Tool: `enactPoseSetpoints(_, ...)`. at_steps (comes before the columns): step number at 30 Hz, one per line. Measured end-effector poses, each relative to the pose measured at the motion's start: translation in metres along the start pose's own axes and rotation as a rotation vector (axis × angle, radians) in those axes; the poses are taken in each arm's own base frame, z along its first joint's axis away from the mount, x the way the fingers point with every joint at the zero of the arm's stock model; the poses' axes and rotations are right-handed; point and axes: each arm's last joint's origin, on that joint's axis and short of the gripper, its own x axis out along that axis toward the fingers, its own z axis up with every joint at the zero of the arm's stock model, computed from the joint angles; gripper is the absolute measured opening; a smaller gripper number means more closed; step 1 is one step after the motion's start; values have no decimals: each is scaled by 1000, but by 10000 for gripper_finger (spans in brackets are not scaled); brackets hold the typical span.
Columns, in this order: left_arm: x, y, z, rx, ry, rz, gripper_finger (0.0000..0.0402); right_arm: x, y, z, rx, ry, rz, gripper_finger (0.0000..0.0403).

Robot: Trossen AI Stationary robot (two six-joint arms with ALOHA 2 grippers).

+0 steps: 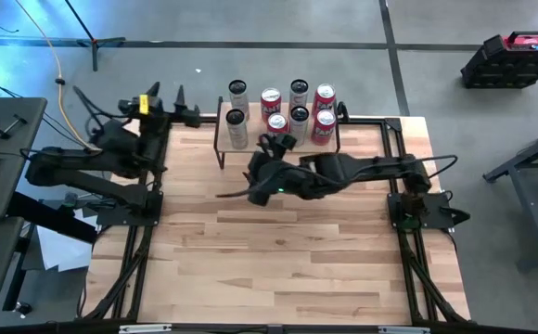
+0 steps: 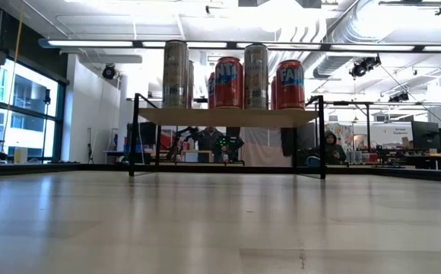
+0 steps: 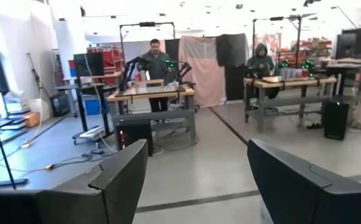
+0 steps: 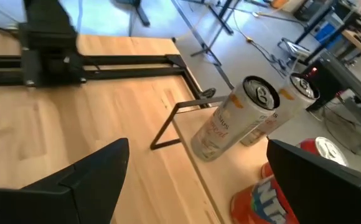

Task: Place canned beverage on shelf
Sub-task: Put the white soda can aligned with the other white soda can on the shelf

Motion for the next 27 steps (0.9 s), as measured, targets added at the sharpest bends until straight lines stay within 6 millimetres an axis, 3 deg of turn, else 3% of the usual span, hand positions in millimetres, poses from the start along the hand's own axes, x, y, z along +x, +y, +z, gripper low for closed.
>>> enactPoseSetpoints(6, -14, 17, 6, -11, 22, -58, 266, 49, 17, -9, 11, 30, -41, 319)
enactPoseSetpoints(9, -24, 21, 7, 6, 29, -114, 266, 70, 24, -16, 129, 40, -108, 288)
enactPoseSetpoints(14, -44, 27, 9, -11, 32, -256, 266, 90, 34, -23, 446, -14, -243, 231)
enactPoseSetpoints(19, -61, 24, 9, -126, 4, -443, 266, 112, 60, -37, 468, -26, -288, 179)
enactPoseSetpoints(23, -70, 20, 3, -95, 1, -526, 266, 118, 80, -44, 591, -82, -321, 144)
enactPoseSetpoints(27, -72, 22, -2, -86, 11, -556, 266, 104, 95, -47, 742, -136, -346, 119)
